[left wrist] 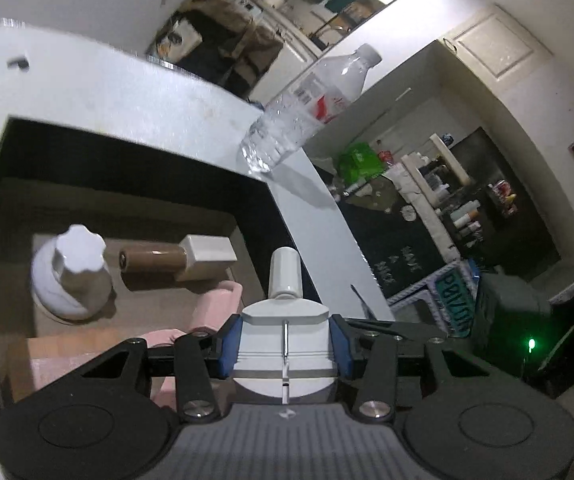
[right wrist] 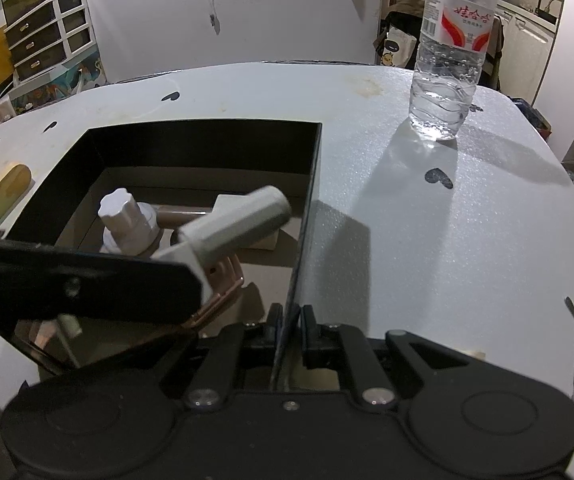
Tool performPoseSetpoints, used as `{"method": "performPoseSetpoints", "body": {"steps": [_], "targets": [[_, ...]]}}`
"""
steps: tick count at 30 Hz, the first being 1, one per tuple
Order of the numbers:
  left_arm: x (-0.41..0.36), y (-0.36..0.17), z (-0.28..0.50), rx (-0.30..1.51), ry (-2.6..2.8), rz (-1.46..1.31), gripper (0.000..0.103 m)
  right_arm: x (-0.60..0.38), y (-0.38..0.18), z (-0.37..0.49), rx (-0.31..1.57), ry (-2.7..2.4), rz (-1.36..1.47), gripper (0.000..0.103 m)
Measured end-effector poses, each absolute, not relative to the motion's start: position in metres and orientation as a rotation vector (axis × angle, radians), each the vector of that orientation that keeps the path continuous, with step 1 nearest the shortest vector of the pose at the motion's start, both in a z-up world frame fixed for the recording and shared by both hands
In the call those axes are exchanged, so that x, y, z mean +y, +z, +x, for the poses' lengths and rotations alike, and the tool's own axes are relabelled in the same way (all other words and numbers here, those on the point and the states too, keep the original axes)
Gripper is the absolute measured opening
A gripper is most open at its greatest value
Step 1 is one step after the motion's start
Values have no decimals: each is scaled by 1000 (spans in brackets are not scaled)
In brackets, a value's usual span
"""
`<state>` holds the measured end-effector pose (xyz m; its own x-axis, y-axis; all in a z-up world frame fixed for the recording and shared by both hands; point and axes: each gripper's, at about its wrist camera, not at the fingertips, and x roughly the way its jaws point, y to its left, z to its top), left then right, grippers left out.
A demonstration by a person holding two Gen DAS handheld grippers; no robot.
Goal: Organize rigid objects
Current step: 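Carry the grey clip into the black box and open the left tool, then raise the left tool and move it to the wooden oval block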
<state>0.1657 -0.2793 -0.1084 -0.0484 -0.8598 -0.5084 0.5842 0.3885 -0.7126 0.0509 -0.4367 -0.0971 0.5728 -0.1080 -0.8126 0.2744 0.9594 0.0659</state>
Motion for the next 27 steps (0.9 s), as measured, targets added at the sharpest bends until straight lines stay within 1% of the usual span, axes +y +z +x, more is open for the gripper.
{"method": "performPoseSetpoints", "body": {"steps": [2, 4, 7, 9, 11, 12, 13, 14, 18, 22, 27], "targets": [[-281, -114, 171, 1141, -1201, -338, 47, -437, -97, 51, 935, -226, 193, 10], [-284, -117, 172, 1144, -1179, -324, 48, -437, -97, 51, 936, -226, 194, 10], [-285, -121, 173, 1148, -1146, -286, 59, -437, -97, 51, 935, -226, 193, 10], [-283, -117, 173, 1127, -1137, -276, 63, -437, -97, 52, 935, -225, 194, 10], [-280, -115, 175, 1122, -1132, -286, 73, -437, -97, 52, 935, -225, 193, 10], [-277, -113, 176, 1119, -1134, -293, 75, -437, -97, 52, 935, -225, 194, 10], [-274, -111, 177, 1116, -1131, -297, 81, -437, -97, 52, 935, -224, 194, 10], [-273, -108, 177, 1113, -1126, -297, 83, -437, -97, 52, 935, -224, 194, 10], [-265, -99, 175, 1105, -1129, -303, 88, -437, -98, 52, 936, -224, 192, 10], [-258, -90, 169, 1091, -1158, -312, 96, -437, -98, 52, 936, -225, 192, 10], [-252, -79, 163, 1049, -1142, -286, 101, -437, -98, 52, 935, -225, 193, 10]]}}
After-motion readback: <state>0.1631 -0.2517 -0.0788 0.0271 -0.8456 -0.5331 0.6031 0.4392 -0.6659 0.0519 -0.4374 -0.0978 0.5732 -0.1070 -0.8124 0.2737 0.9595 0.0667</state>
